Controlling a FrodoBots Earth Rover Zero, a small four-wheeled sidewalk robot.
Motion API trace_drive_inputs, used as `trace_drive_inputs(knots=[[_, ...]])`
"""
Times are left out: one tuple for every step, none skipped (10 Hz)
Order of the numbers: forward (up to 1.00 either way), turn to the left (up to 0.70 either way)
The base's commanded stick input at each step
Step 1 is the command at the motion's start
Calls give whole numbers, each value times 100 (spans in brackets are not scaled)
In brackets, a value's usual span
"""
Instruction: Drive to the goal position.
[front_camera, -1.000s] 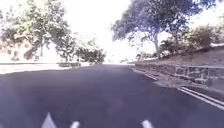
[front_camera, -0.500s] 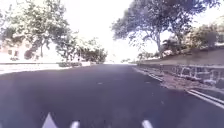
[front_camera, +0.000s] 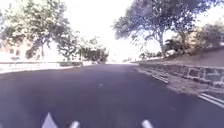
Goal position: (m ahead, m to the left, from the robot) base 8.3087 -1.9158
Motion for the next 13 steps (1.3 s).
trace_drive_inputs(knots=[[70, 0], [70, 0], [70, 0], [70, 0], [70, 0], [70, 0], [70, 0], [70, 0], [70, 0], [70, 0], [70, 0], [70, 0], [70, 0]])
